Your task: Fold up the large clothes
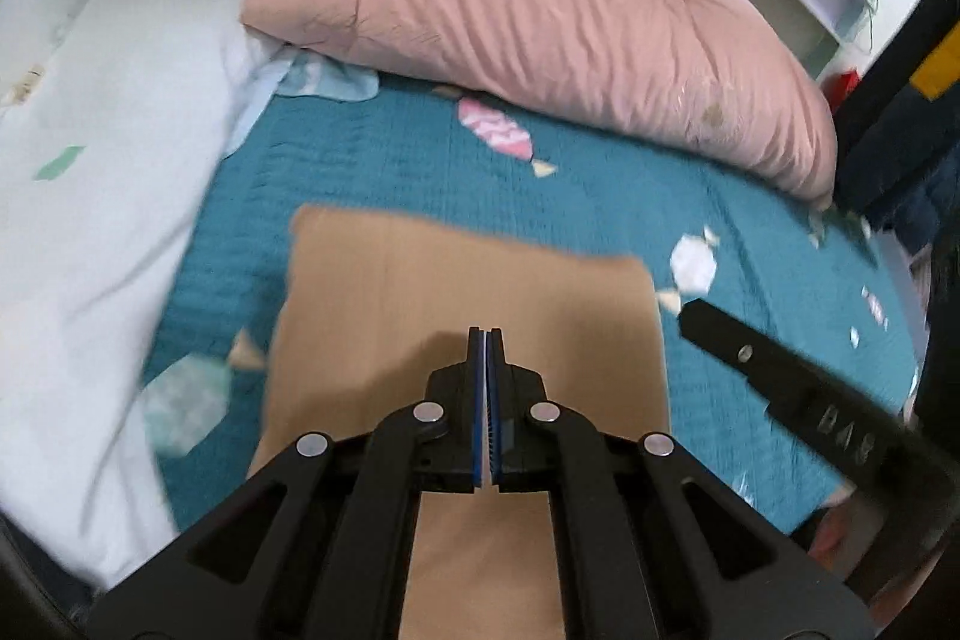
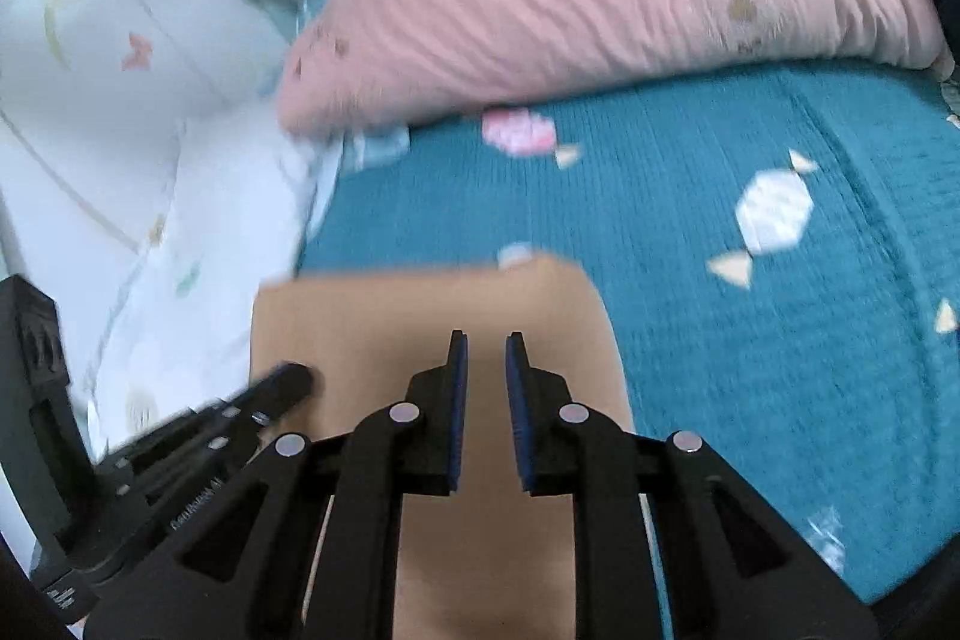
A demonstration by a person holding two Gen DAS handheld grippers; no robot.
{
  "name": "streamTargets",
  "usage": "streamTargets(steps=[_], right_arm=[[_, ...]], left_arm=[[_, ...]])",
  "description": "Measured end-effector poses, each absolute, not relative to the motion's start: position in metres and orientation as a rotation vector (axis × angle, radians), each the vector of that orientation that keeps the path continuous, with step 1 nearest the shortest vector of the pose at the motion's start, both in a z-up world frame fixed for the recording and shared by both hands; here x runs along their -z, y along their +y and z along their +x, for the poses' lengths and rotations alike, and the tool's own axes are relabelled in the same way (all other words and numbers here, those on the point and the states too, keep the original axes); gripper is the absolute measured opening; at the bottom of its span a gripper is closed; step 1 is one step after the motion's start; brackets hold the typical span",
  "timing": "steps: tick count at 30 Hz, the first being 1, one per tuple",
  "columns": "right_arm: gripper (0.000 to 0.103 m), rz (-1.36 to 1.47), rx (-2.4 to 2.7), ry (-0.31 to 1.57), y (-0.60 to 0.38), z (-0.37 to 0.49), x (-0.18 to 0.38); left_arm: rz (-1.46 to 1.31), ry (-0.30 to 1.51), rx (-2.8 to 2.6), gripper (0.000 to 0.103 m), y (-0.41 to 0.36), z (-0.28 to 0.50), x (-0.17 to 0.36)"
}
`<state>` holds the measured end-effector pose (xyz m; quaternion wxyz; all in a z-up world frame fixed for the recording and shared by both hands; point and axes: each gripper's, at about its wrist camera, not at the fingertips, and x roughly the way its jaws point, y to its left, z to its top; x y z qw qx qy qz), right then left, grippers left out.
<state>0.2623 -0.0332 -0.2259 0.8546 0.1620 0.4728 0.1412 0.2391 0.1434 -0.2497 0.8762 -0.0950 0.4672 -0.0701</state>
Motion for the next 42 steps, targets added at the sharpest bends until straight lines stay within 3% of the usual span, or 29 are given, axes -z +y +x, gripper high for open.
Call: streamTargets(steps=[12,15,24,30,36,42], right_arm=[[0.008,0.188,-0.223,0.937,0.012,0.320,0.330],[0.001,0.219,-0.193,0.949,0.008,0.330,0.345],[0.003,0.189,-0.058,0.882,-0.039,0.304,0.312],[0.003,0.317,0.045,0.865,-0.112,0.278,0.279],[0.003,0.305,-0.082,0.769,-0.061,0.252,0.241],[0.003,0.226,-0.142,0.766,0.003,0.228,0.264]], left_arm=[[-0.201,0.873,0.116,0.002,0.186,0.307,0.361],[-0.269,0.879,0.155,0.003,0.198,0.317,0.372],[-0.065,0.853,0.078,0.003,0.203,0.292,0.348],[-0.161,0.897,-0.135,0.000,0.259,0.270,0.336],[-0.209,0.787,-0.006,0.001,0.226,0.235,0.289],[-0.197,0.775,0.150,0.001,0.168,0.211,0.291]])
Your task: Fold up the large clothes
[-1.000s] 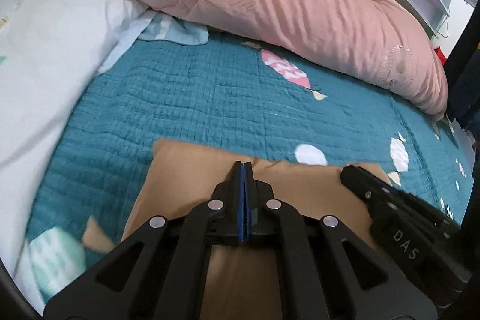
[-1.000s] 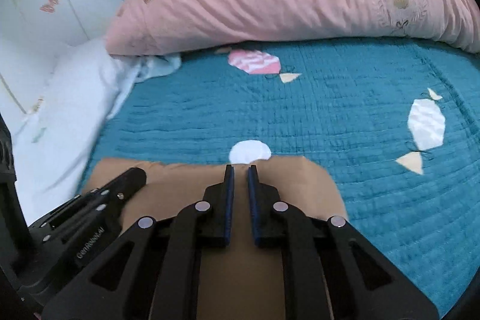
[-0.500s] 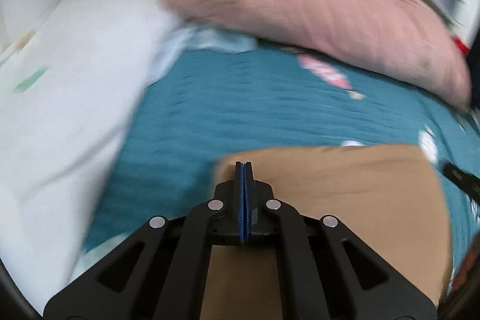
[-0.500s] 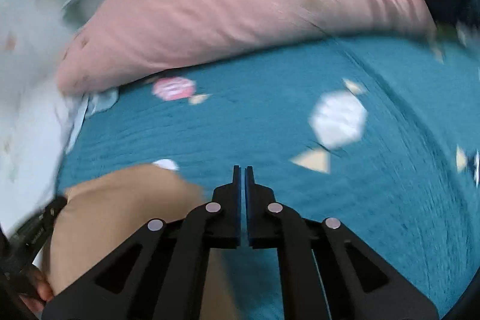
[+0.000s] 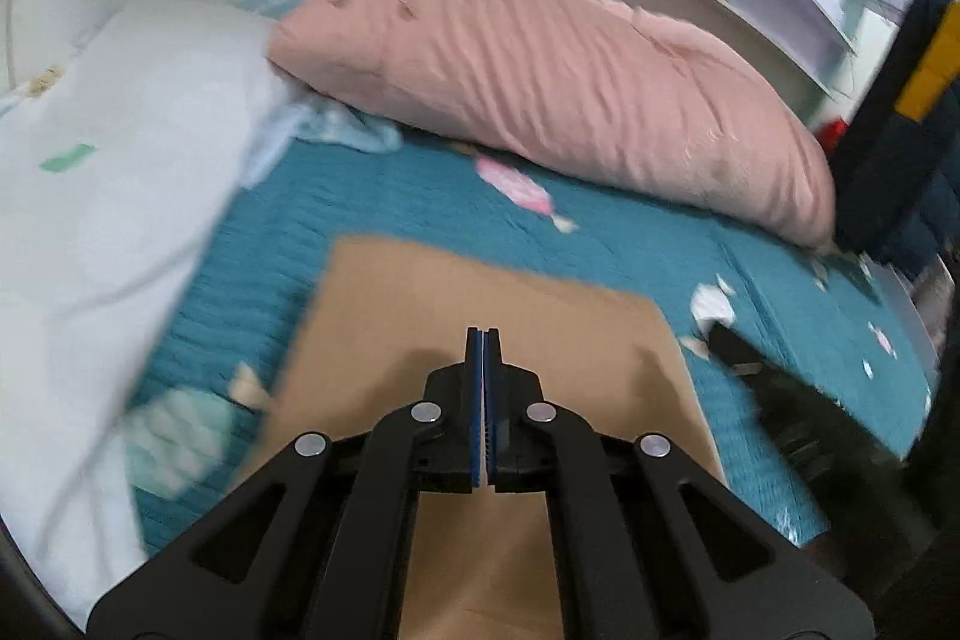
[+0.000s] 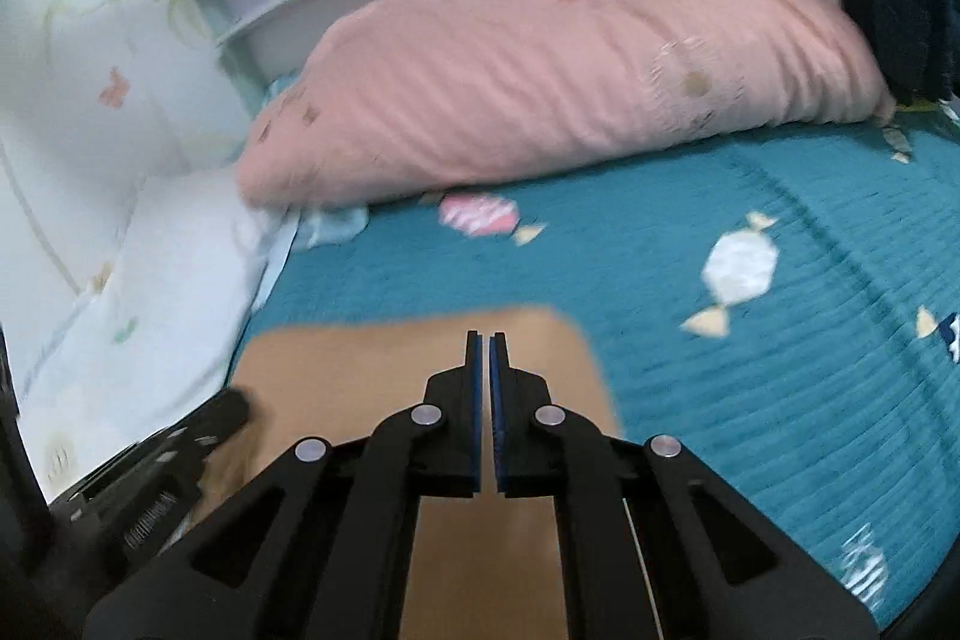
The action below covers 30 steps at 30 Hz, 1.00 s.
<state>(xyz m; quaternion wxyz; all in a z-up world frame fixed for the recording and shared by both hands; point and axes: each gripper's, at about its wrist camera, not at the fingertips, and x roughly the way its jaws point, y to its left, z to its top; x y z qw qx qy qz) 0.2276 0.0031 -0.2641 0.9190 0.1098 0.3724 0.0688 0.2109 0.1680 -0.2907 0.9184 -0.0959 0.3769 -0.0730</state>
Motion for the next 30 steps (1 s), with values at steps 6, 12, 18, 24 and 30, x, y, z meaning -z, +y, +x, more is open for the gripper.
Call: streamTargets(steps=[6,12,18,24,30], right_arm=[[0.000,0.065,-0.198,0.787,0.016,0.210,0.308],[0.003,0.001,0.023,0.875,-0.046,0.199,0.320],[0.006,0.219,0.156,0.969,-0.125,0.180,0.321],[0.006,0.277,-0.029,0.919,-0.088,0.161,0.282],[0.006,0.239,-0.254,1.066,-0.018,0.151,0.297]], left_arm=[[-0.128,0.836,0.144,0.002,0.181,0.200,0.340],[-0.094,0.852,-0.039,0.002,0.231,0.178,0.333],[-0.120,0.869,-0.140,0.002,0.257,0.158,0.313],[-0.166,0.825,0.027,0.003,0.212,0.125,0.284],[-0.182,0.987,0.079,0.002,0.174,0.113,0.321]])
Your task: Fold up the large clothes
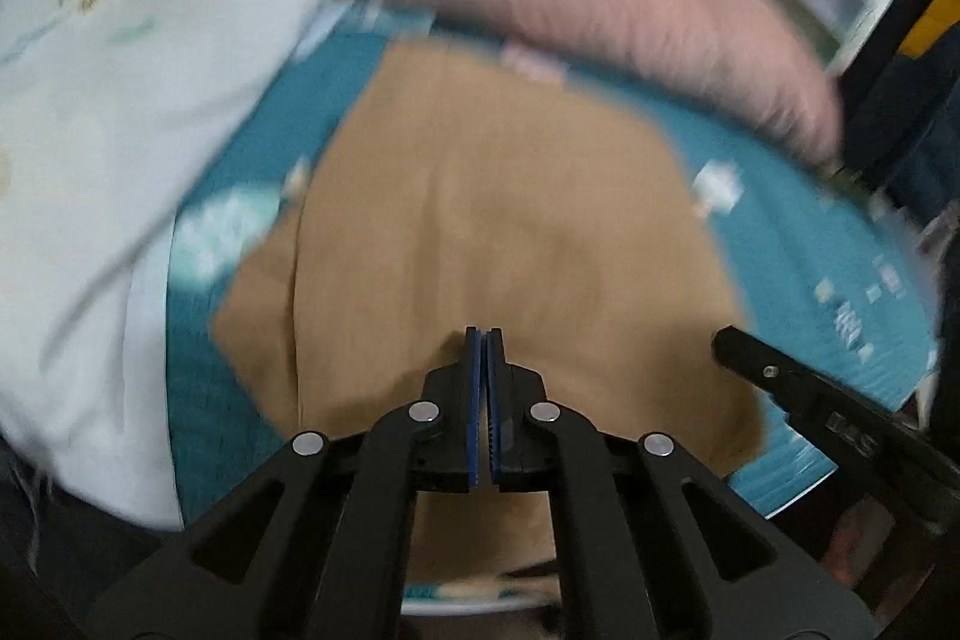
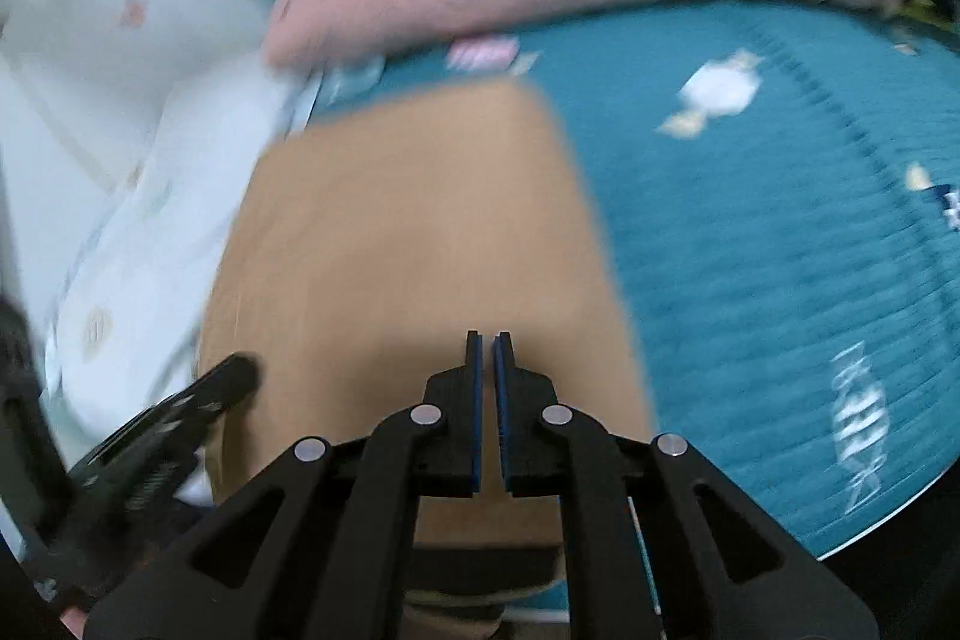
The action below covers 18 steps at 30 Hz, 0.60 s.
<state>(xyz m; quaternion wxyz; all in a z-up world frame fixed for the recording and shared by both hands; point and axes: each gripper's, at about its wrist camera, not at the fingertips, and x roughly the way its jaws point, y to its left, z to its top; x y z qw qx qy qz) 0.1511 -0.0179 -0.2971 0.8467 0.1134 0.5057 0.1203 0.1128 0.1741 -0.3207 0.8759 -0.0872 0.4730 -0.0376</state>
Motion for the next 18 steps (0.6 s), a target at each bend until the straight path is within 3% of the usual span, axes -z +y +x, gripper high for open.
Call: streamTargets(steps=[3,7,10,12,13,14,15,16,17,18], right_arm=[[0.000,0.193,-0.240,1.117,-0.023,0.139,0.311],[0.000,0.233,-0.213,1.171,-0.052,0.132,0.315],[0.006,0.168,-0.110,1.188,-0.070,0.128,0.311],[0.009,0.208,-0.098,1.257,-0.085,0.126,0.314],[0.015,0.225,-0.097,1.289,-0.092,0.124,0.316],[0.027,0.235,-0.091,1.301,-0.097,0.120,0.316],[0.037,0.255,-0.088,1.300,-0.104,0.116,0.314],[0.064,0.273,-0.090,1.294,-0.105,0.114,0.310],[0.079,0.311,-0.094,1.280,-0.110,0.112,0.306],[0.082,0.359,-0.100,1.256,-0.116,0.110,0.300]], left_arm=[[-0.227,1.043,0.059,0.002,0.192,0.102,0.335],[-0.302,1.076,0.017,0.002,0.223,0.086,0.333],[-0.214,1.098,-0.143,0.004,0.239,0.080,0.325],[-0.321,1.099,-0.112,0.007,0.257,0.074,0.322],[-0.365,1.093,-0.094,0.010,0.263,0.072,0.321],[-0.402,1.085,-0.078,0.016,0.270,0.070,0.318],[-0.409,1.083,-0.081,0.029,0.273,0.068,0.315],[-0.404,1.081,-0.089,0.042,0.275,0.065,0.311],[-0.399,1.070,-0.086,0.061,0.277,0.064,0.307],[-0.396,1.050,-0.068,0.072,0.277,0.062,0.302]])
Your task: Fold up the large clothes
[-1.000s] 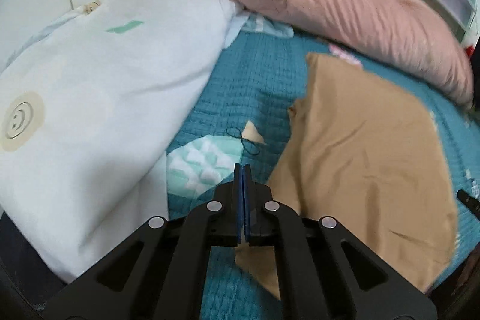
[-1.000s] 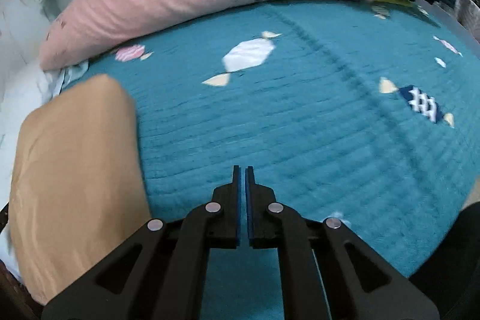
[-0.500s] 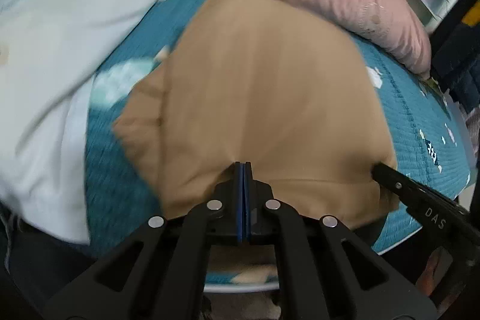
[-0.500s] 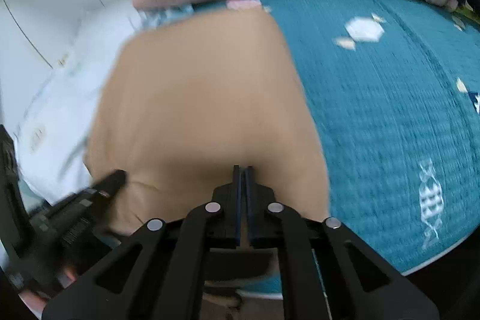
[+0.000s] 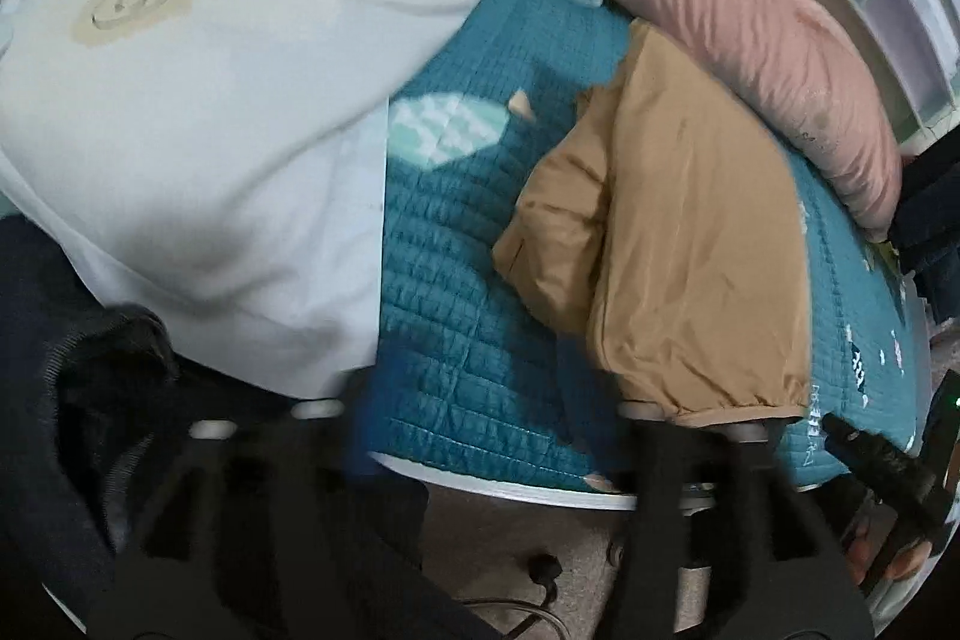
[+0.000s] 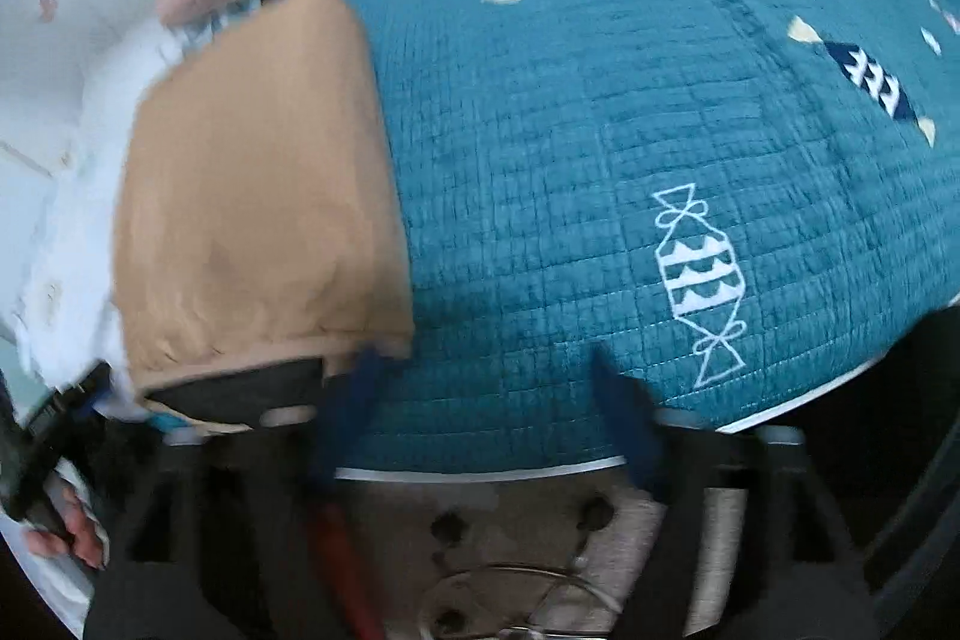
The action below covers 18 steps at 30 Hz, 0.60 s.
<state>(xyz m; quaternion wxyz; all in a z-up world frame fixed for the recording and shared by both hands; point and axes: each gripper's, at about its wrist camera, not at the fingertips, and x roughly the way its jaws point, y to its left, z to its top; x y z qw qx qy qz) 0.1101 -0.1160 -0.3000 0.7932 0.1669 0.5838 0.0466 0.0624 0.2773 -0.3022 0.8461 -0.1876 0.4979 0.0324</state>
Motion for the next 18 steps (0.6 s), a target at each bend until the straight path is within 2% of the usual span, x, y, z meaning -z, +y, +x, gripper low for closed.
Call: streamTargets(steps=[1,2,3,4,18], right_arm=[[0.085,0.407,-0.118,1.234,-0.120,0.113,0.296],[0.088,0.434,-0.140,1.230,-0.119,0.113,0.292],[0.090,0.464,-0.175,1.230,-0.119,0.118,0.288],[0.092,0.471,-0.187,1.230,-0.123,0.122,0.284],[0.093,0.353,-0.417,1.230,-0.077,0.200,0.279]], left_arm=[[-0.392,1.033,-0.038,0.073,0.276,0.062,0.297],[-0.386,1.030,-0.018,0.077,0.275,0.064,0.293],[-0.373,1.036,-0.001,0.085,0.273,0.067,0.291],[-0.356,1.044,0.004,0.087,0.271,0.071,0.289],[-0.377,1.166,0.252,0.089,0.264,0.169,0.292]])
